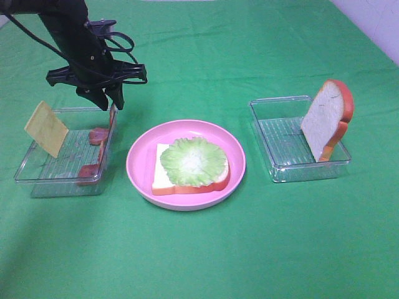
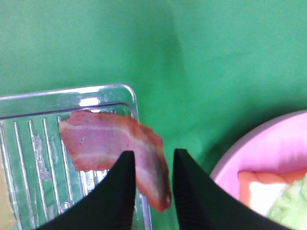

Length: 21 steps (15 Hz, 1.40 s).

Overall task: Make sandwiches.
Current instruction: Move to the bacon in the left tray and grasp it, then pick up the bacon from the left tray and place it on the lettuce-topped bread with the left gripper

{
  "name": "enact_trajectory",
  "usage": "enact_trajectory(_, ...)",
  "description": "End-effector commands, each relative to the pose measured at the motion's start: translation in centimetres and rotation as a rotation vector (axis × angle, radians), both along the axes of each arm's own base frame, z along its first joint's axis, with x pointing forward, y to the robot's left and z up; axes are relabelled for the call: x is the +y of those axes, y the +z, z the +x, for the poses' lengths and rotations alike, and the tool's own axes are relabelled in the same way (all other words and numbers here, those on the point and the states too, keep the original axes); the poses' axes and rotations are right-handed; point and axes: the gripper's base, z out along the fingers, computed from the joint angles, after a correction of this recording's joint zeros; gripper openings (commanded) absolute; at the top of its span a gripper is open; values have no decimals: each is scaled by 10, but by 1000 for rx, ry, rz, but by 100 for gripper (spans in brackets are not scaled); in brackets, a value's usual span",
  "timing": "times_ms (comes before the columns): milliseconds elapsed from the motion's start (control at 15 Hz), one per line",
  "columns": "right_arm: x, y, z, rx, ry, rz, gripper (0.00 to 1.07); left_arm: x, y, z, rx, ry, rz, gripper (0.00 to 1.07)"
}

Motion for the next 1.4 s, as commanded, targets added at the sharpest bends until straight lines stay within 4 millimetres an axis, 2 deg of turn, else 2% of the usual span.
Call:
enact_trajectory(67, -1, -1, -2, -25, 5, 1, 71, -1, 1, 0, 3, 3, 3, 13)
enact_trajectory(267, -1, -1, -2, -25, 5, 1, 71, -1, 1, 0, 3, 3, 3, 0)
enact_trajectory(533, -1, -1, -2, -25, 5, 1, 71, -1, 4, 0, -4, 7, -5, 0)
enact_trajectory(667, -1, -1, -2, -25, 5, 1, 71, -1, 19, -1, -37, 8, -20, 0)
enact_trajectory(867, -1, -1, -2, -25, 5, 1, 71, -1, 56, -4, -91, 7, -52, 0)
enact_trajectory(933, -1, -1, -2, -25, 5, 1, 71, -1, 63, -6, -103, 5, -60, 0)
enact_trajectory(1000, -1, -1, -2, -25, 5, 1, 71, -2, 76, -9, -127, 4, -85, 0)
enact_trajectory(1067, -1, -1, -2, -25, 5, 1, 71, -4, 97, -15, -164, -26, -138, 0)
enact_trajectory(1200, -1, -1, -2, -25, 6, 0, 71, -12, 112, -20, -191, -62, -248, 0)
enact_trajectory(1400, -1, -1, -2, -25, 6, 0, 71, -28, 119, -25, -170, -136, -423, 0)
